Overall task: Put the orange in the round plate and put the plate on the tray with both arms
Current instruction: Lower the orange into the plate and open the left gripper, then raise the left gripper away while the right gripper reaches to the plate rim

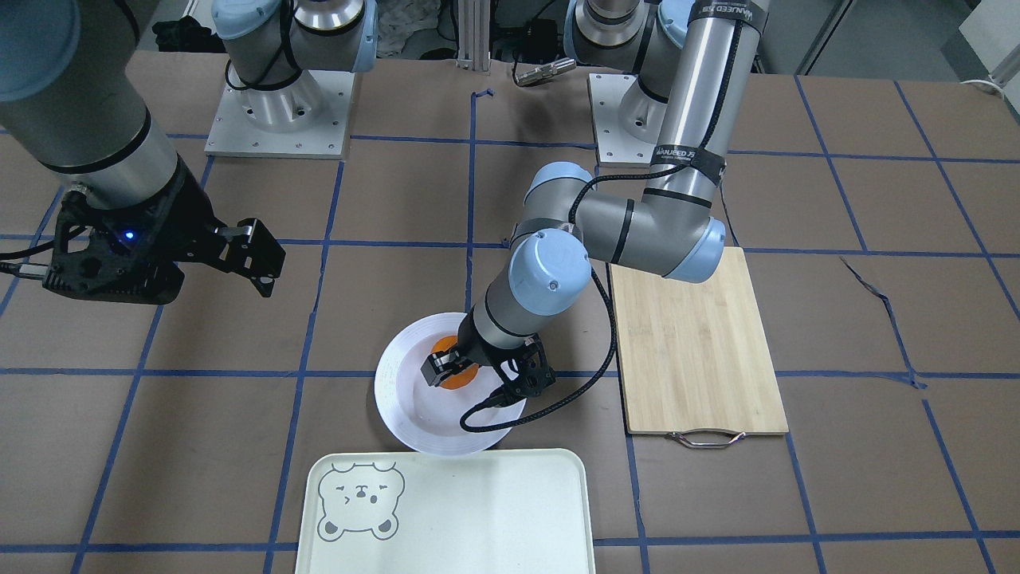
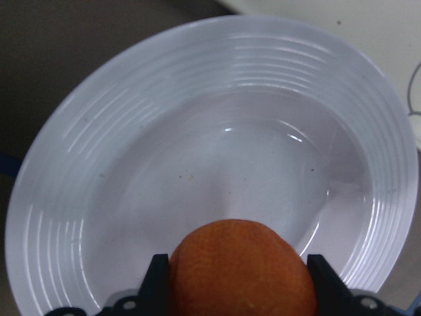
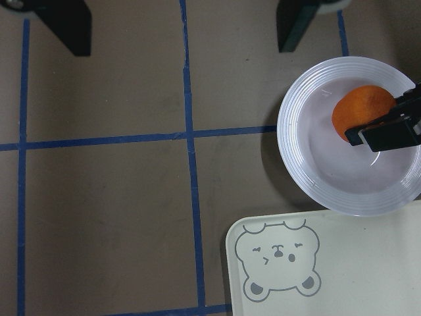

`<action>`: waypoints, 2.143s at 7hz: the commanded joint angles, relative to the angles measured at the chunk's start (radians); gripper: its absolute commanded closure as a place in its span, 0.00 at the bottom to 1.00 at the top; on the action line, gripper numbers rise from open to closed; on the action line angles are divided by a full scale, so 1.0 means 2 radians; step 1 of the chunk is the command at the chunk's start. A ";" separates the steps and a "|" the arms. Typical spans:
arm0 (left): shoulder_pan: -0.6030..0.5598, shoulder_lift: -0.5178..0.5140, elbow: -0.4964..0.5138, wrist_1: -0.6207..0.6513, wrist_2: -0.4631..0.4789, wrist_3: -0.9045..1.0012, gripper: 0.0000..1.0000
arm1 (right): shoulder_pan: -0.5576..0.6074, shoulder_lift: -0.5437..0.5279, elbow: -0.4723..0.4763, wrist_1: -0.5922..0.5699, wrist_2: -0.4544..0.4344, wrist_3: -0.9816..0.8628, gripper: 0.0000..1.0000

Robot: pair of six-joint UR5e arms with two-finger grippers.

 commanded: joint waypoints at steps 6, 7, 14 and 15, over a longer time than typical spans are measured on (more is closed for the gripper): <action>0.117 0.077 0.070 -0.164 0.085 0.258 0.00 | -0.005 0.096 0.001 -0.022 0.123 0.001 0.00; 0.140 0.095 0.069 -0.179 0.095 0.287 0.00 | -0.005 0.107 0.005 -0.037 0.154 0.002 0.00; 0.175 0.222 0.066 -0.307 0.155 0.359 0.00 | -0.004 0.158 0.216 -0.318 0.283 0.013 0.00; 0.173 0.227 0.056 -0.306 0.157 0.366 0.00 | -0.004 0.160 0.216 -0.321 0.283 0.017 0.00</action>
